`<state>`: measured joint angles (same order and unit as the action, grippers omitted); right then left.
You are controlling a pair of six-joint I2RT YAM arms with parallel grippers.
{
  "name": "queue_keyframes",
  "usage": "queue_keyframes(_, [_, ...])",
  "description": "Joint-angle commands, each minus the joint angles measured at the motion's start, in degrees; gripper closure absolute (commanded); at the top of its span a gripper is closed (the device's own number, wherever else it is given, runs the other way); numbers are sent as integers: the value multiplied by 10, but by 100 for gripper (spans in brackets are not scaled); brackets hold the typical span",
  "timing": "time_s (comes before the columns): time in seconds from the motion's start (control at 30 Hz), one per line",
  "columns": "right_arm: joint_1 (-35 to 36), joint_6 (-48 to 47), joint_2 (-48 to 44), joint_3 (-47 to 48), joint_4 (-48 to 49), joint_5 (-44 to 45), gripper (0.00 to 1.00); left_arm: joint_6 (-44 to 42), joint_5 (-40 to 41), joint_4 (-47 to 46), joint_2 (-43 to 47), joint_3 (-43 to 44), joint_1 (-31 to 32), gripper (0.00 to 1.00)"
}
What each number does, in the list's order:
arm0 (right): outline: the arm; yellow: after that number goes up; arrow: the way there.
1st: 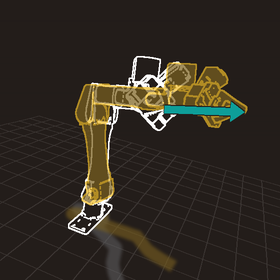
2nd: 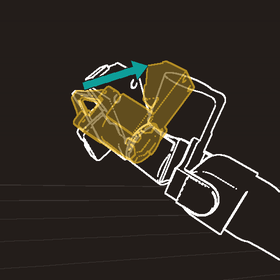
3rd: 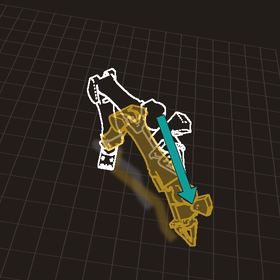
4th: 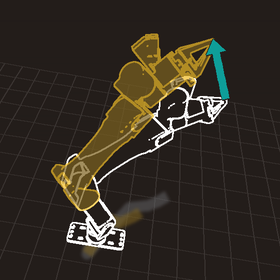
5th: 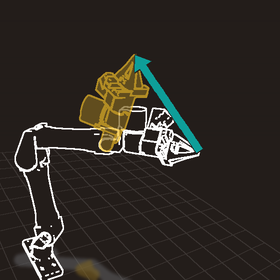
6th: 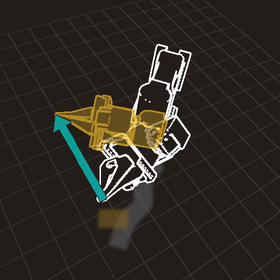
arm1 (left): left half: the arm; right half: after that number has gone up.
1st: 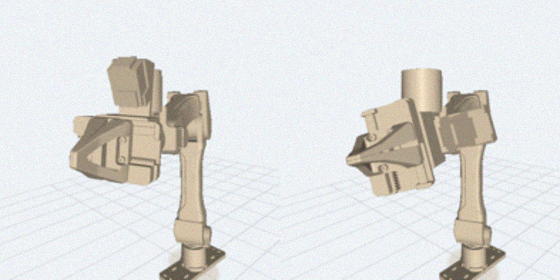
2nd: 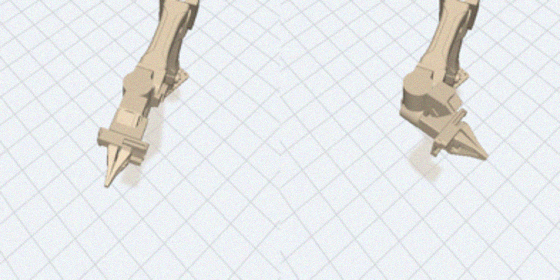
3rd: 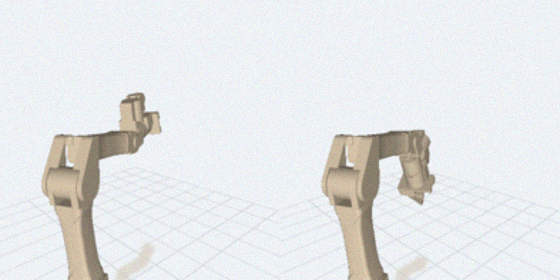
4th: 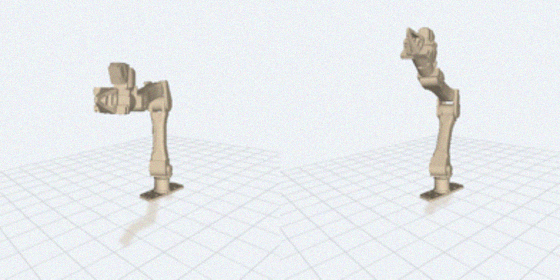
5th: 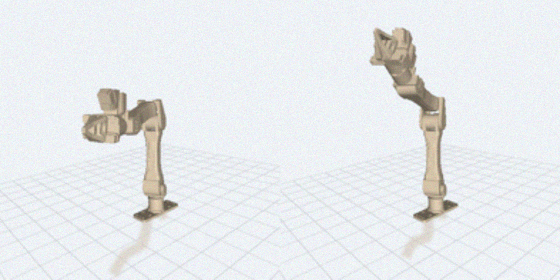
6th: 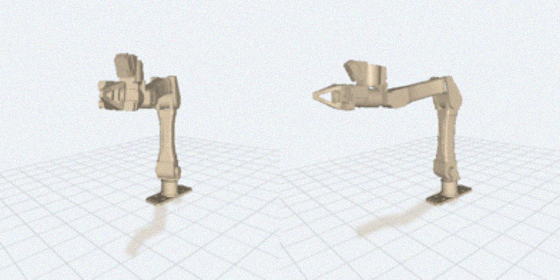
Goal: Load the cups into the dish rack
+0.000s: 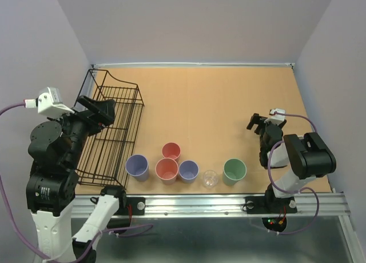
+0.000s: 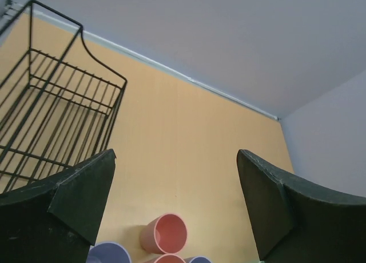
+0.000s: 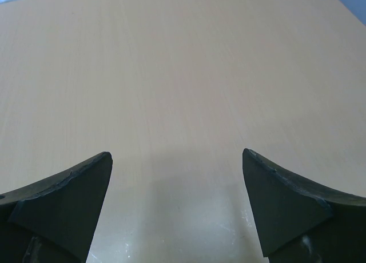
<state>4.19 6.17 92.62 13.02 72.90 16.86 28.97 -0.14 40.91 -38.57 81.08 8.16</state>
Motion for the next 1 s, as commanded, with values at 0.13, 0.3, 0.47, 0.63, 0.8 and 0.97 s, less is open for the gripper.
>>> queue_keyframes(0.13, [-1, -9, -1, -10, 60, 1, 0, -24, 52, 26, -48, 44, -1, 1])
queue_keyframes(0.3, [-2, -8, 1, -6, 58, -3, 0, -58, 33, -7, -20, -7, -1, 1])
queue_keyframes(0.47, [-2, -8, -2, -10, 61, -1, 0, -80, 105, 69, -79, 61, -1, 1])
queue_keyframes(0.63, [-2, -9, -1, -10, 60, -1, 0, -120, 220, 144, -139, 136, 2, 1])
queue_keyframes(0.8, [-3, -9, -1, -10, 60, -1, 0, -119, 231, 136, -157, 124, 2, 1])
queue_keyframes(0.97, [-2, -9, -1, -10, 60, -1, 0, -121, 240, 143, -192, 103, 2, 1])
